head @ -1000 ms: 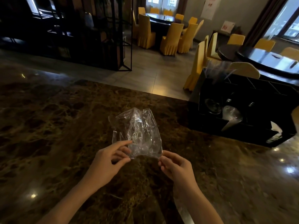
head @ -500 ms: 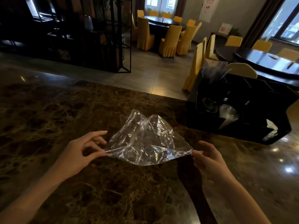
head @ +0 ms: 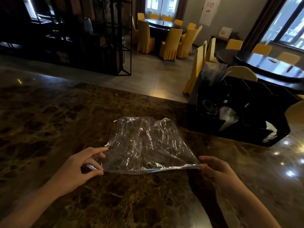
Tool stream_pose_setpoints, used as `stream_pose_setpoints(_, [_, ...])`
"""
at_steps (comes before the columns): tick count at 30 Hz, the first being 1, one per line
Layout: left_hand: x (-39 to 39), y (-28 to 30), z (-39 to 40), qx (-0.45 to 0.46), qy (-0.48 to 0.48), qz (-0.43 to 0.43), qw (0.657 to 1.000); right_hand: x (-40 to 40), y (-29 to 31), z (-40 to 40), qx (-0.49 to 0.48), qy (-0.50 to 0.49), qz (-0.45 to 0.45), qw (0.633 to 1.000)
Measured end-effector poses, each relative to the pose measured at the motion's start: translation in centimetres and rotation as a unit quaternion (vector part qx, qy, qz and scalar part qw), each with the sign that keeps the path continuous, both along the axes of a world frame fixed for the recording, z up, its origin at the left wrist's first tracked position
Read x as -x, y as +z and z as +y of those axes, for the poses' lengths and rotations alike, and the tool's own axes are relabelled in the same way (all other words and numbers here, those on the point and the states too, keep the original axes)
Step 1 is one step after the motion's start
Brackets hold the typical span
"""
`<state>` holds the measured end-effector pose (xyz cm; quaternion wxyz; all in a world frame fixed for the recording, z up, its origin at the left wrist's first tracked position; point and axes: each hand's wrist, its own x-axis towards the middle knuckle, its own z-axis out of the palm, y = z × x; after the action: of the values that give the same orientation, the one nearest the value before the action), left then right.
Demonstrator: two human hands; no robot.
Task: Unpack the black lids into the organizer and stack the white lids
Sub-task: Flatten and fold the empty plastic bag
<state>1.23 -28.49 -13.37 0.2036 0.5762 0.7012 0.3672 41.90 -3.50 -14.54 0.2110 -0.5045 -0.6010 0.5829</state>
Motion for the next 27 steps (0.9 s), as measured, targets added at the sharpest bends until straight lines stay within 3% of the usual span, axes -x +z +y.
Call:
stream_pose_setpoints(5, [0.6, 0.9, -0.4, 0.000, -0.015, 0.010, 1.000, -0.6, 0.8, 1.1, 0.045, 0.031, -0.025, 0.998])
stream_pose_setpoints(12, [4.3, 2.5, 2.2, -0.062, 0.087, 0.030, 0.994, 1.8, 3.5, 5.8, 0.022, 0.021, -0.001, 1.000])
stream_pose_setpoints(18, [7.4, 3.1, 8.3, -0.004, 0.051, 0.042, 0.998, 7.2, 5.7, 9.8, -0.006, 0.044, -0.003, 0.999])
stream_pose_setpoints(27, [8.8, 3.4, 17.6, 0.101, -0.058, -0.119, 0.986, 15.2, 5.3, 13.4, 0.021, 0.049, -0.022, 0.998])
